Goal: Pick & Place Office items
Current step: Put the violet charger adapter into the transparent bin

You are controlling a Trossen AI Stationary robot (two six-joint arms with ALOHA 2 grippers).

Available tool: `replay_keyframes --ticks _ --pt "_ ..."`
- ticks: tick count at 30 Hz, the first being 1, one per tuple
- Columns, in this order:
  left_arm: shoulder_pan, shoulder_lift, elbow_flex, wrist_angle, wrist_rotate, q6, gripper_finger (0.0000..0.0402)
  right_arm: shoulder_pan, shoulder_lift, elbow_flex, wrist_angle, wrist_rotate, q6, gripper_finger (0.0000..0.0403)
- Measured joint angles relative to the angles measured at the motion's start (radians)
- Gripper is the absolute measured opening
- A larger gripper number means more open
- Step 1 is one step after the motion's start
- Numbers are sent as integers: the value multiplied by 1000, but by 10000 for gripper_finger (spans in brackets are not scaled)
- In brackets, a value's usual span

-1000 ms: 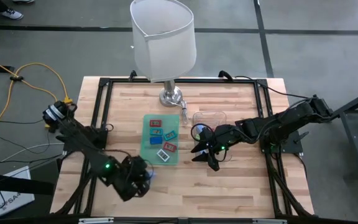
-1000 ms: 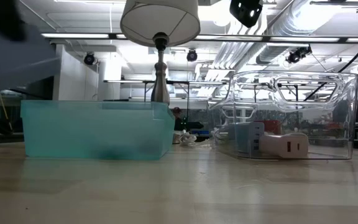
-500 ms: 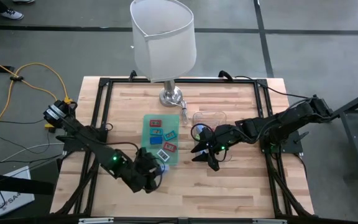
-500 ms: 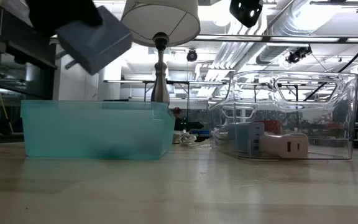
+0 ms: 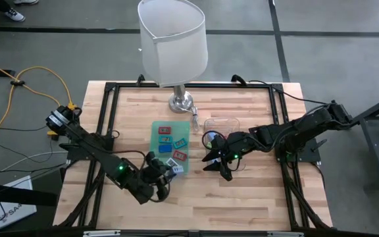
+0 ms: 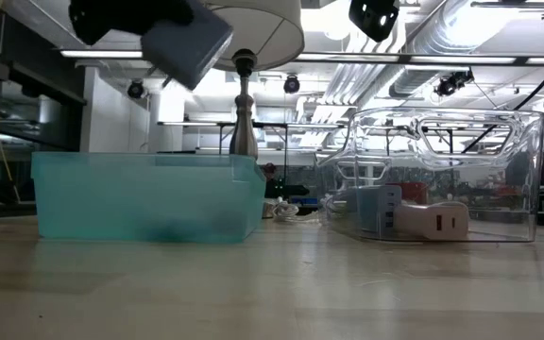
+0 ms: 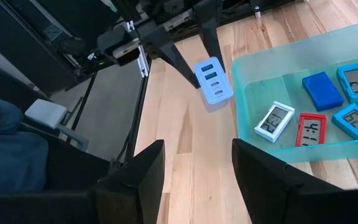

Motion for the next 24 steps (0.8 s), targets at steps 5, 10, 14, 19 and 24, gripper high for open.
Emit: replay_keyframes --ticks 5,10,14,19,24 --pt "10 0 0 85 -25 78 126 0 0 0 0 0 0 173" --pt "30 0 0 143 -25 169 126 0 0 0 0 0 0 173" --pt "34 0 0 188 -25 232 126 0 0 0 0 0 0 173" --pt "17 0 0 254 -14 339 126 0 0 0 0 0 0 173" --pt "10 0 0 307 29 399 126 0 0 0 0 0 0 173"
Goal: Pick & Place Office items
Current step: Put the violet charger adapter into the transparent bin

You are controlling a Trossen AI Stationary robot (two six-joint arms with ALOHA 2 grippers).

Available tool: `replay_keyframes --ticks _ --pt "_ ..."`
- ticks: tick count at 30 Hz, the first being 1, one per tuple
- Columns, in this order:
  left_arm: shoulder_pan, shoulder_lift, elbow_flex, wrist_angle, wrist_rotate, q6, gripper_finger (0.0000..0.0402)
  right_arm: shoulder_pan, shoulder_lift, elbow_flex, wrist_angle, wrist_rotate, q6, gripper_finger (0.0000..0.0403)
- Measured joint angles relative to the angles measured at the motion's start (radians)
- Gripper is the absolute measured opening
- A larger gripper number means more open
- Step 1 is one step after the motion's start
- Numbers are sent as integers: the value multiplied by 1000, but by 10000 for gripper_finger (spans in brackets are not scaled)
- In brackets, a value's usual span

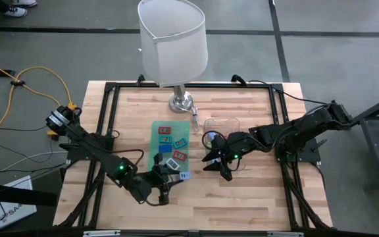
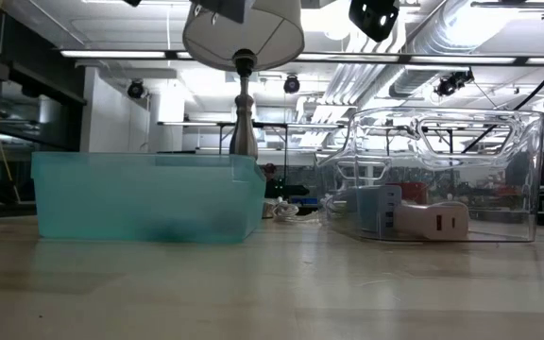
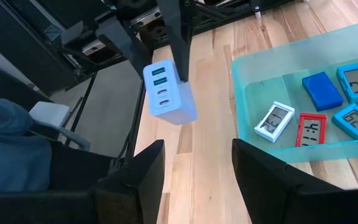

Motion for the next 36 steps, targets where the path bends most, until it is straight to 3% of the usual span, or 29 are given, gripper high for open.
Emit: replay_keyframes --ticks 12,24,36 --pt "-9 0 0 16 4 58 126 0 0 0 8 3 0 173" --pt "-9 0 0 145 4 197 126 0 29 2 15 2 -54 173" --pt "-1 0 -1 169 2 210 126 57 47 1 95 84 -217 173"
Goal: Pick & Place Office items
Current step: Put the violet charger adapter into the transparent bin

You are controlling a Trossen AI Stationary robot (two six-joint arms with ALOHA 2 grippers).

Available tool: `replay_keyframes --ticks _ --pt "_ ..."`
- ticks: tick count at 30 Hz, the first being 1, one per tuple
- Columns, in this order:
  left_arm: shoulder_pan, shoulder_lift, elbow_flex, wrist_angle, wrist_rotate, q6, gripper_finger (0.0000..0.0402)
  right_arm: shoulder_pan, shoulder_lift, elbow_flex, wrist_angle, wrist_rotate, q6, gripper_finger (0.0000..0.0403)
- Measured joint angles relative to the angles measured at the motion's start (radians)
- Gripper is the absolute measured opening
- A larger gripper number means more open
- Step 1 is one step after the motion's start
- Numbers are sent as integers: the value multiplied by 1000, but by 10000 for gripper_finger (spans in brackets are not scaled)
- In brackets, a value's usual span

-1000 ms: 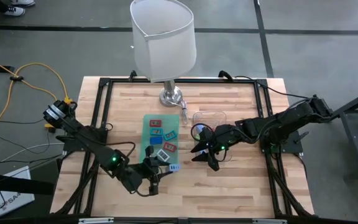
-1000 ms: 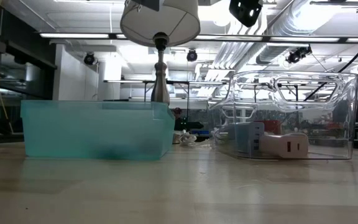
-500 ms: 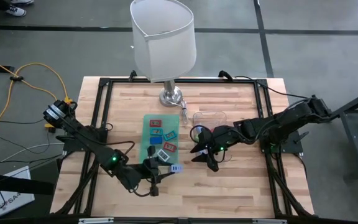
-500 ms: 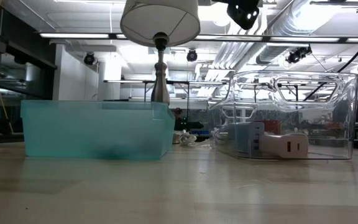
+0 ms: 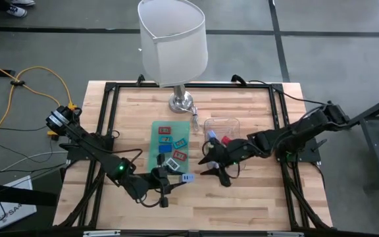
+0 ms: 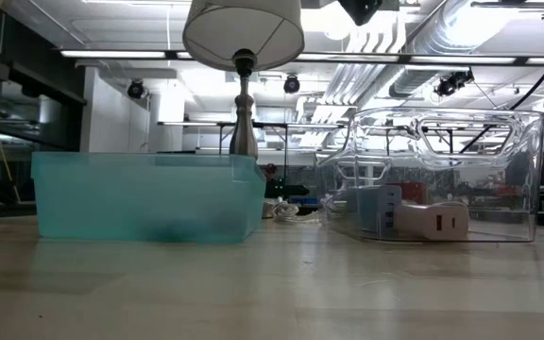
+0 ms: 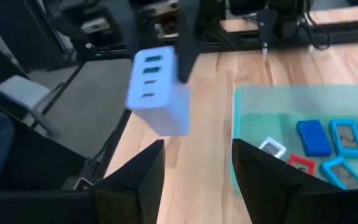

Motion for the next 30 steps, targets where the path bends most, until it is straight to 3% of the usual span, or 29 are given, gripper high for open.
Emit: replay_keyframes --ticks 12,30 --pt "20 0 0 137 -41 112 126 70 0 0 13 179 -71 173" --pt "109 0 0 171 14 131 126 67 0 0 53 182 -119 173"
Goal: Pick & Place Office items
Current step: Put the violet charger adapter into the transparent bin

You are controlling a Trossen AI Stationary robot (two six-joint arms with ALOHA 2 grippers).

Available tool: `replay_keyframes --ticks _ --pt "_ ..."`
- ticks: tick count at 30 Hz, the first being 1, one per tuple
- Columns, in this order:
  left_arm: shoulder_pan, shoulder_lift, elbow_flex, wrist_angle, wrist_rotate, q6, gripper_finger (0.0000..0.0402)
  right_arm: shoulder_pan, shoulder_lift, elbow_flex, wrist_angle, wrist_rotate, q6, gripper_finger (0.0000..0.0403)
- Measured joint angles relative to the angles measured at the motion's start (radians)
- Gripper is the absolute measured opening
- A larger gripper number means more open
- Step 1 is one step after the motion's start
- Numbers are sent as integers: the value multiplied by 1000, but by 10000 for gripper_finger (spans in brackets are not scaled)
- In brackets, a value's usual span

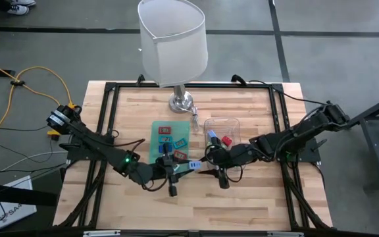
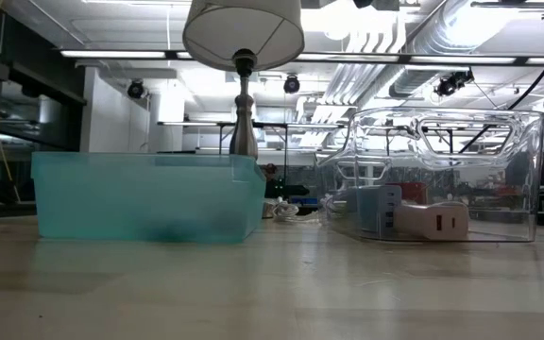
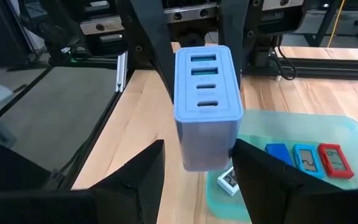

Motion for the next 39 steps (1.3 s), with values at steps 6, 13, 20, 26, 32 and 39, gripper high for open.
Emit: replay_keyframes --ticks 6,13,20,26,32,39 --pt "6 0 0 33 7 35 126 -2 0 0 22 -1 -8 173" --pt "11 0 0 40 16 41 126 -2 0 0 42 -3 -22 173" --pt "16 0 0 48 31 52 126 -2 0 0 57 -10 -21 167" --pt "16 0 0 48 34 57 126 -3 0 0 57 -9 -22 129" --pt "16 0 0 48 31 45 126 -3 0 0 56 -7 -26 114" --pt "16 0 0 48 31 47 126 -3 0 0 57 -7 -22 126"
